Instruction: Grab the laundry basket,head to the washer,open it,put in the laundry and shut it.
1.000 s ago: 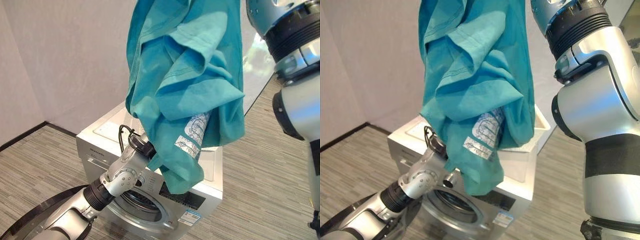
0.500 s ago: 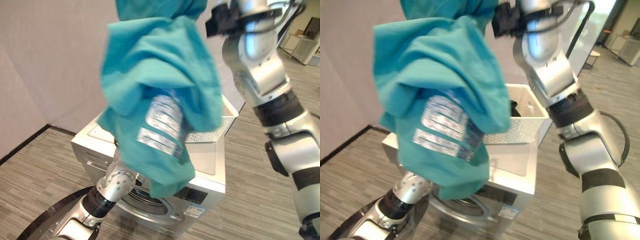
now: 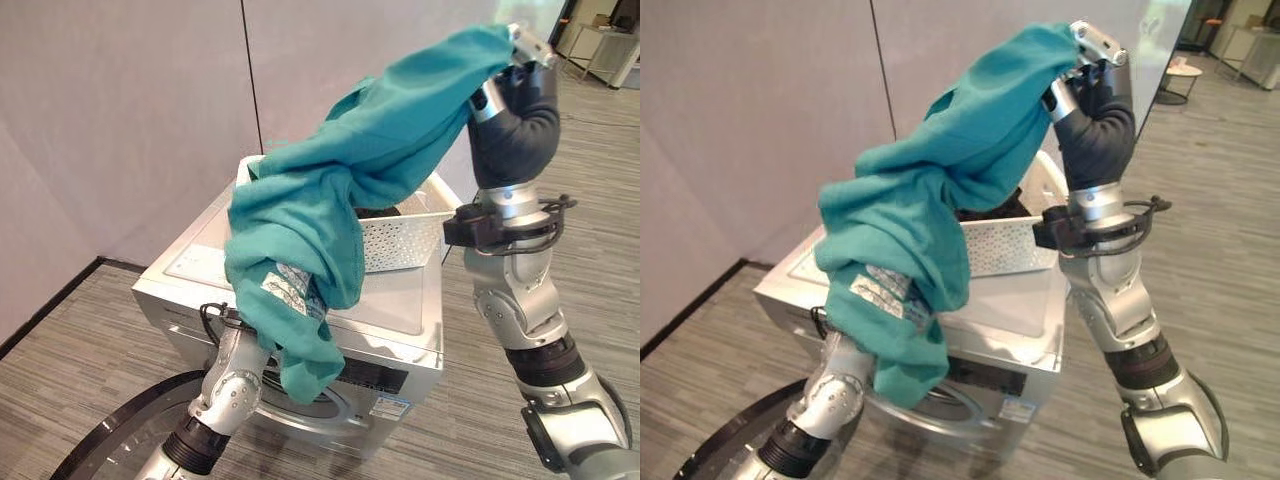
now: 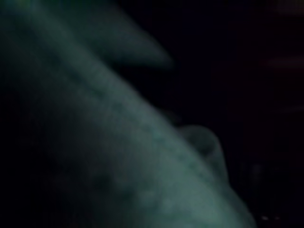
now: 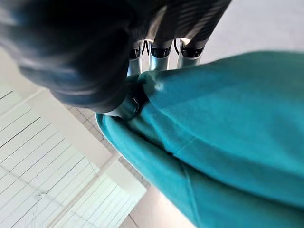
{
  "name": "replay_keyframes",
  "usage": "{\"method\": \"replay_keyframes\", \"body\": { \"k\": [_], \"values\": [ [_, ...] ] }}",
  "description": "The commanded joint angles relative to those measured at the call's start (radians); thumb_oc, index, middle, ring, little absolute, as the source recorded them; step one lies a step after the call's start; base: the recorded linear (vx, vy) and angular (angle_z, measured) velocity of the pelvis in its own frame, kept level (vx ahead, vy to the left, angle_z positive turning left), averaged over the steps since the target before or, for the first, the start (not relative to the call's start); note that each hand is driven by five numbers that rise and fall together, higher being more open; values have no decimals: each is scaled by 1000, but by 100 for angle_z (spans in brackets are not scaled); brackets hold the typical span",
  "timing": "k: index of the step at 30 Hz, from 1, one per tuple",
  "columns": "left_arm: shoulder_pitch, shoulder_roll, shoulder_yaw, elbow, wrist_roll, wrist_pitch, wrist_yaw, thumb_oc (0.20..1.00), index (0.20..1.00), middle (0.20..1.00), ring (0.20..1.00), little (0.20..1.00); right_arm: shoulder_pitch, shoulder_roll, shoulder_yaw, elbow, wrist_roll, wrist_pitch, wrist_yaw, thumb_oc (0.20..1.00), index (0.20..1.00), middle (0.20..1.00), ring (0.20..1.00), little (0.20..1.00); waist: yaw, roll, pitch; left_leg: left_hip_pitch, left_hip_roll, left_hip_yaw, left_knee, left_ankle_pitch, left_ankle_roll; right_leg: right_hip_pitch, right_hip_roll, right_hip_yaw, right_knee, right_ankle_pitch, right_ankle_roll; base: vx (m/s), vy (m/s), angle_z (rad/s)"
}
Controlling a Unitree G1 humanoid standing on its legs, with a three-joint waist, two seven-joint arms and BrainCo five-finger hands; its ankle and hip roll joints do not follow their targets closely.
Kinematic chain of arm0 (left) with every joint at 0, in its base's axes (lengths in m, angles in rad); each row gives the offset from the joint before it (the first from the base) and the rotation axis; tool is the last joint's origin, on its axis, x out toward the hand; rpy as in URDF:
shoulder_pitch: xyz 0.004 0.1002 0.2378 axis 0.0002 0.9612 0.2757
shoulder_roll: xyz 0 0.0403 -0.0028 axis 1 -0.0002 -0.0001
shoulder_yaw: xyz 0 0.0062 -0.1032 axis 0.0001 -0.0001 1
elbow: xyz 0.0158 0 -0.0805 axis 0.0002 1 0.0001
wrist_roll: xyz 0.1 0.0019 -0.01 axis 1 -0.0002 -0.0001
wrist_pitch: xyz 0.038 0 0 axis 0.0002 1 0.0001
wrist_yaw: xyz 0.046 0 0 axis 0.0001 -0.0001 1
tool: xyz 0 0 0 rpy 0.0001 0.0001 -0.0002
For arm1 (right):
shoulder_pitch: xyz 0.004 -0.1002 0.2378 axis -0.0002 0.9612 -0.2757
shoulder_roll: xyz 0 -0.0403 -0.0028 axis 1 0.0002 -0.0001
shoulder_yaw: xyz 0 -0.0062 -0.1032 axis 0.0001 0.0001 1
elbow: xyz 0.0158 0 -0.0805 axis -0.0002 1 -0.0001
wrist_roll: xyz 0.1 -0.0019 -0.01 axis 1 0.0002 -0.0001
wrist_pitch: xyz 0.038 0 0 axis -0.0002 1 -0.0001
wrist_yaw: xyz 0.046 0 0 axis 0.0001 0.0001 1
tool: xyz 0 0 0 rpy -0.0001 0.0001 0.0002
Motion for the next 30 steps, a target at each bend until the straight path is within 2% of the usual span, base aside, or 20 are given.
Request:
{"method": "replay_keyframes", "body": {
  "k": [1, 5, 10, 13, 14, 16, 20, 21, 22, 23, 25, 30],
  "values": [
    [-62, 28, -14, -9, 56, 4, 13, 1000, 1000, 1000, 1000, 1000, -76, 60, -11, 20, 96, -17, 40, 200, 200, 200, 200, 200, -1, -103, -69, -16, -70, 0, -47, 33, 25, 161, -30, 41, -348, 238, 118, -2, 4, -8],
    [-92, 19, -30, 1, 59, 12, 15, 1000, 1000, 1000, 1000, 1000, -56, 87, 26, 7, 144, -1, 72, 200, 200, 200, 200, 200, -5, -103, -70, -14, -67, 7, -47, 33, 24, 159, -29, 45, -348, 240, 118, -10, 0, -10],
    [-131, 13, -36, -7, 61, 16, 29, 1000, 1000, 1000, 1000, 1000, 63, 129, 84, -43, 218, 38, 137, 200, 200, 200, 200, 200, -10, -109, -70, -14, -64, 14, -47, 35, 24, 154, -26, 50, -347, 243, 119, -4, -2, -5],
    [-136, 17, -24, -26, 48, 21, 22, 1000, 1000, 1000, 1000, 1000, 121, 118, 102, -80, 241, 66, 172, 200, 200, 200, 200, 200, -15, -109, -67, -15, -63, 17, -47, 36, 24, 151, -26, 52, -346, 243, 119, 0, 0, 0],
    [-116, 12, -5, -52, 38, 23, 8, 1000, 1000, 1000, 1000, 1000, 215, 104, 105, -119, 249, 90, 213, 200, 200, 200, 200, 200, -20, -110, -68, -14, -63, 22, -47, 35, 24, 151, -24, 55, -345, 241, 119, 0, 0, 0],
    [-89, 4, 20, -80, 33, 24, -7, 1000, 1000, 1000, 1000, 1000, 331, 110, 77, -126, 261, 101, 226, 200, 200, 200, 200, 200, -26, -110, -66, -12, -62, 23, -47, 33, 25, 152, -25, 55, -343, 239, 118, 0, 0, 0],
    [-68, -1, 32, -92, 42, 19, -10, 1000, 1000, 1000, 1000, 1000, 410, 106, 78, -128, 280, 125, 259, 200, 200, 200, 200, 200, -30, -111, -64, -11, -62, 21, -47, 33, 26, 155, -25, 55, -341, 238, 117, 0, 0, 0],
    [-70, 3, 18, -85, 45, 24, -35, 1000, 1000, 1000, 1000, 1000, 396, 27, 99, -150, 258, 146, 313, 200, 200, 200, 200, 200, -29, -110, -61, -10, -65, 18, -47, 33, 25, 158, -28, 51, -339, 235, 117, 0, 0, 0],
    [-78, 6, -1, -70, 25, 29, -50, 555, 555, 555, 555, 555, 373, -6, 107, -150, 252, 142, 316, 200, 200, 200, 200, 200, -30, -108, -60, -10, -65, 18, -47, 33, 25, 157, -30, 48, -339, 236, 119, -14, 27, 3],
    [-77, -8, -15, -62, 3, 30, -62, 200, 200, 200, 200, 200, 377, 13, 107, -134, 250, 129, 300, 216, 216, 216, 216, 216, -34, -104, -58, -11, -66, 22, -47, 33, 25, 155, -31, 49, -339, 237, 120, 0, 0, 0],
    [-67, -15, -17, -56, -1, 32, -65, 200, 200, 200, 200, 200, 383, 26, 105, -135, 245, 128, 304, 1000, 1000, 1000, 1000, 1000, -35, -102, -57, -11, -67, 23, -47, 32, 27, 151, -31, 52, -339, 239, 121, 0, 0, 0],
    [-42, -21, -5, -82, -19, 33, -86, 200, 200, 200, 200, 200, 434, 47, 71, -152, 266, 111, 327, 1000, 1000, 1000, 1000, 1000, -38, -100, -50, -12, -68, 23, -47, 31, 30, 147, -34, 54, -335, 240, 124, 0, 0, 0]
  ]
}}
